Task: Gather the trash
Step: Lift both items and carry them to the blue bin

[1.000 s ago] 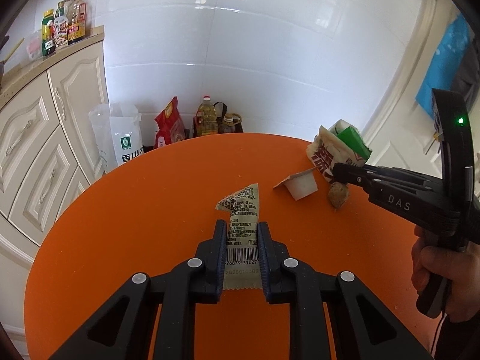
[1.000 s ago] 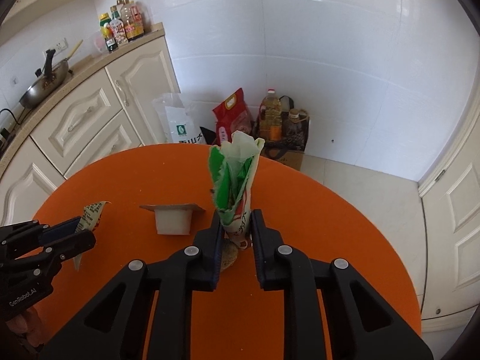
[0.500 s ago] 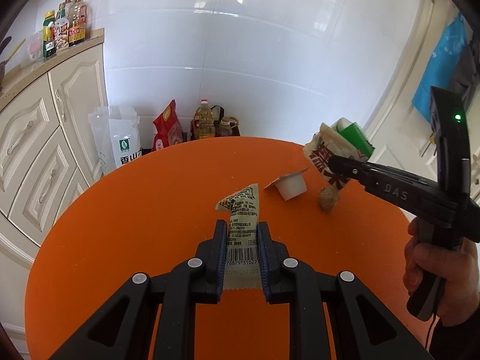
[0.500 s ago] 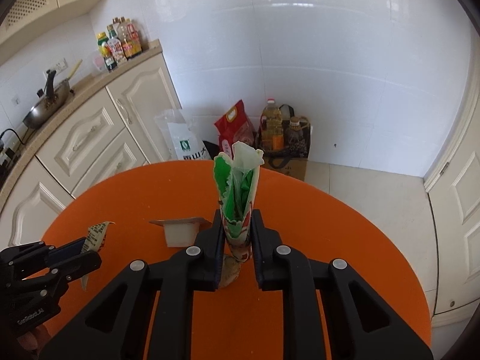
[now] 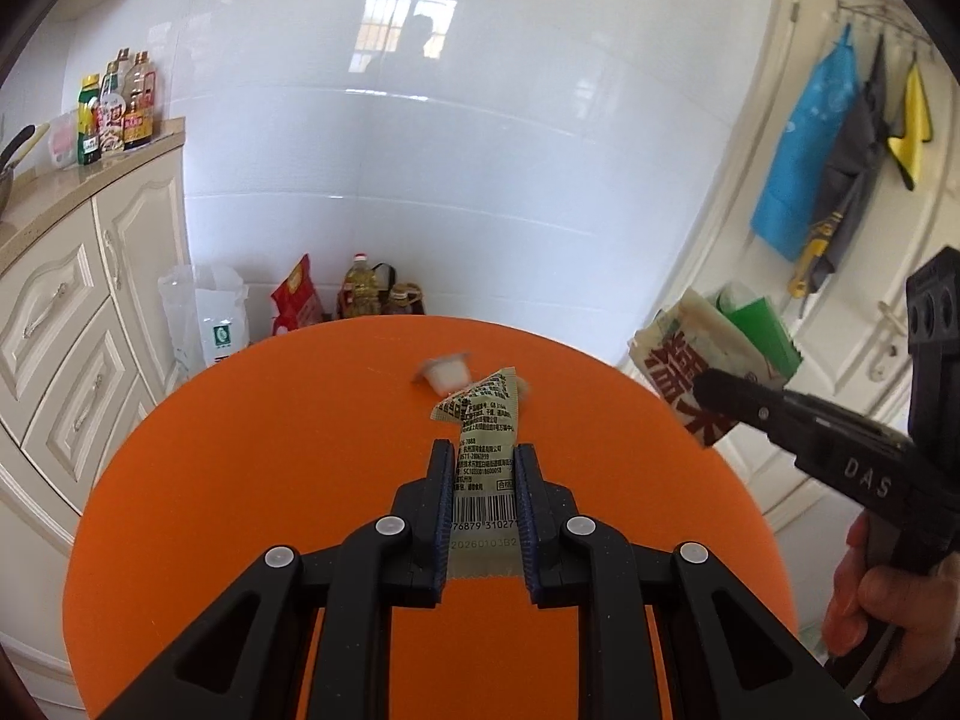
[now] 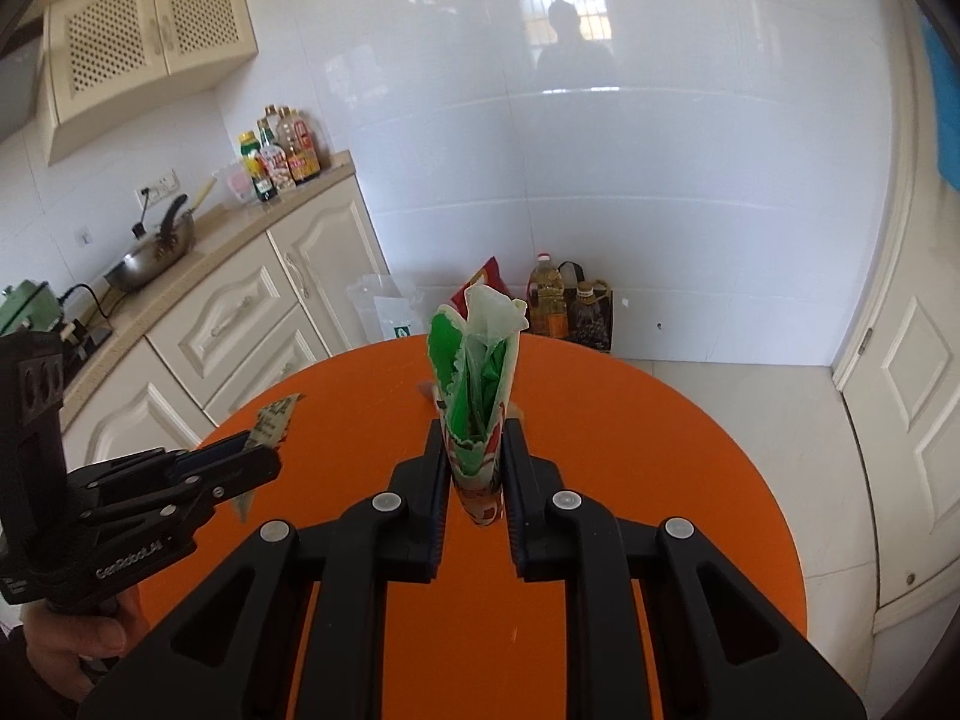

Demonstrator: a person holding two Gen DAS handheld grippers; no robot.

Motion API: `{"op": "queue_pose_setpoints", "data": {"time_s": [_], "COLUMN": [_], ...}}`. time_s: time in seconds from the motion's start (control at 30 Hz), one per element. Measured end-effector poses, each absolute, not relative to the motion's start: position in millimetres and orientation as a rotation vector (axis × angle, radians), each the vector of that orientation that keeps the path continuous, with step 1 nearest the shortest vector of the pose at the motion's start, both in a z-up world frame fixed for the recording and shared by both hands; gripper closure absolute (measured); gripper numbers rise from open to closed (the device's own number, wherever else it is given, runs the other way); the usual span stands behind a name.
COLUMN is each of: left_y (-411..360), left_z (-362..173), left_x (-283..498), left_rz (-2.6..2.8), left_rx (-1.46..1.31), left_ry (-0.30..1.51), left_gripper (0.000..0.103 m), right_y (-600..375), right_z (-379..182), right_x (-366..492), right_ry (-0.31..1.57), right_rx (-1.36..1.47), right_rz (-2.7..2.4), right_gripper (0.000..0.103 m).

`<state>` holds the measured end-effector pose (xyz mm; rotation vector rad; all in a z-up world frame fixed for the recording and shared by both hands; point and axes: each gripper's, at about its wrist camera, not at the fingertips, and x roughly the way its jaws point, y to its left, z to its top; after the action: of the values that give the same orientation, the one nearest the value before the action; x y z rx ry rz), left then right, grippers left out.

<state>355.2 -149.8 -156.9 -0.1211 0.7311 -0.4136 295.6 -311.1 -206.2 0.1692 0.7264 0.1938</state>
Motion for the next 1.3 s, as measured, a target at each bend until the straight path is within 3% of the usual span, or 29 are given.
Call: {"op": "queue_pose_setpoints", "data": {"time_s": [0.43, 0.87, 1.3], "left_y": [-193.5, -279.3, -405.4], "left_z": [-144.4, -129.7, -225.5], "left_x": [211.8, 170.8, 164.2], "left_rz": [-0.610, -0.882, -1.135], "left_rx": [-0.027, 0.044, 0.230], "left_ry": [0.693, 0.684, 0.981], "left_gripper": [0.088, 0.088, 0.088], "right_y": [-377.4, -504.6, -617.8], "right_z": [-196.8, -192.9, -294.8], "right_x": [134.6, 14.3, -58.0], "right_ry": [0.682, 0.633, 0.827], "right_rx": [0.263, 0.350, 0.539], "right_rz": [0.042, -0.278, -0.516], "right_gripper": [0.087, 0.087, 0.087]}}
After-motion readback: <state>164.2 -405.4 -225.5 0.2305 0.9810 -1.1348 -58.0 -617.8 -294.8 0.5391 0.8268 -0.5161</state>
